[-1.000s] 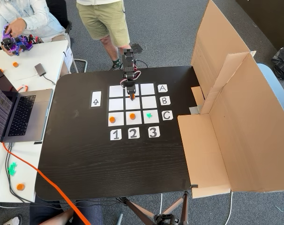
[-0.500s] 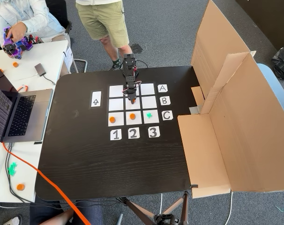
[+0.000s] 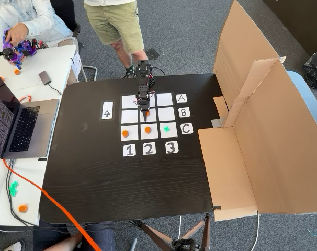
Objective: Pick up the round, orange token and place it in the grid on square B2.
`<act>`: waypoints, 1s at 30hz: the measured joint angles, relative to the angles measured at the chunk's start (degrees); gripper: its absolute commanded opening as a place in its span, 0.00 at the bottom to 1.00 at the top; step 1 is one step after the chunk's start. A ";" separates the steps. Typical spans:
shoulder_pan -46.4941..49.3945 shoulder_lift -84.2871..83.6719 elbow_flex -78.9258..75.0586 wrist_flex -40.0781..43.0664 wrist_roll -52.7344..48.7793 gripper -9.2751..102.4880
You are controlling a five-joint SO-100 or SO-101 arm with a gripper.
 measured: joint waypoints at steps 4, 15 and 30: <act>1.05 6.94 4.66 -2.02 0.00 0.58; 6.24 32.17 19.34 -10.99 -0.09 0.52; 56.34 78.40 39.02 -32.17 -0.18 0.08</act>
